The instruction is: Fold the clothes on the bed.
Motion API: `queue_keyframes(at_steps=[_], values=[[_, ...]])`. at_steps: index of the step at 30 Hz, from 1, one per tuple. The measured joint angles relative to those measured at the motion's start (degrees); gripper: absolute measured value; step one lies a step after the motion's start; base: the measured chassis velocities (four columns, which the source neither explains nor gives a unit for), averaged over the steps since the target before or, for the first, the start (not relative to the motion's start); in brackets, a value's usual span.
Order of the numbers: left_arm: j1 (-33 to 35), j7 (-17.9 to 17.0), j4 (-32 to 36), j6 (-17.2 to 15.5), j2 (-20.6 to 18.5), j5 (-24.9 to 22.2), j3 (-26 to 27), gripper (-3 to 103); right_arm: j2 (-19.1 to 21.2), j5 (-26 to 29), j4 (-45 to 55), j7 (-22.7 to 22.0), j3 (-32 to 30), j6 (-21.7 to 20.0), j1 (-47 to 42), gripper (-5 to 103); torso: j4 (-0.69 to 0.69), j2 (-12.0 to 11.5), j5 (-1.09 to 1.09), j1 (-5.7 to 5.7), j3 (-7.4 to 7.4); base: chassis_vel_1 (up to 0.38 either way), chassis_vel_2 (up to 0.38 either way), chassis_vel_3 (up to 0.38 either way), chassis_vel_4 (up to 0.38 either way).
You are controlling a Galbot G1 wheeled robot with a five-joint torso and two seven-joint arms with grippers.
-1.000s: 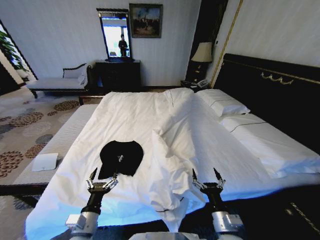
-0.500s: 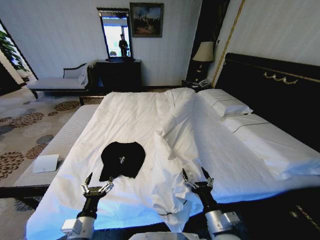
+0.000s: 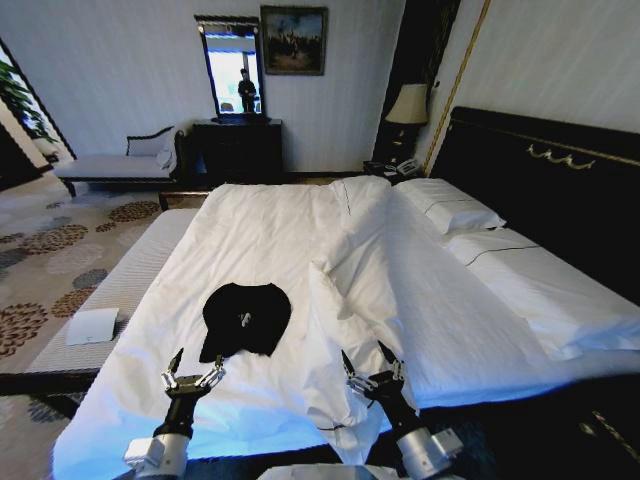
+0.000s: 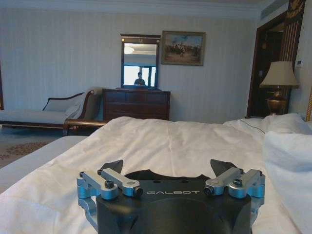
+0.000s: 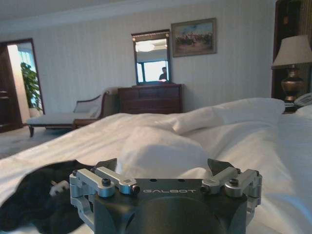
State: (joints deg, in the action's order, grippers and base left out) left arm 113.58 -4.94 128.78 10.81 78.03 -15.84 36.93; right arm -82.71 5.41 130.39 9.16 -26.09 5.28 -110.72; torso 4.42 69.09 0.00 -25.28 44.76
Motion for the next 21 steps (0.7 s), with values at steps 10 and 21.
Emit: queue_keyframes(at_steps=[10, 21], values=[[-0.2, 0.0, 0.1, -0.1, 0.1, 0.2, 0.2, 100, -0.4, 0.5, -2.4, -1.0, -0.1, -0.6, 2.8, 81, 0.0, 0.0, 0.0, 0.0, 0.0, 0.0, 0.0, 0.0, 0.0], [-0.8, -0.1, -0.4, -0.3, 0.1, 0.3, -0.1, 99, -0.9, 0.2, -2.5, -1.1, 0.6, -0.4, 2.5, 43, 0.0, 0.0, 0.0, 0.0, 0.0, 0.0, 0.0, 0.0, 0.0]])
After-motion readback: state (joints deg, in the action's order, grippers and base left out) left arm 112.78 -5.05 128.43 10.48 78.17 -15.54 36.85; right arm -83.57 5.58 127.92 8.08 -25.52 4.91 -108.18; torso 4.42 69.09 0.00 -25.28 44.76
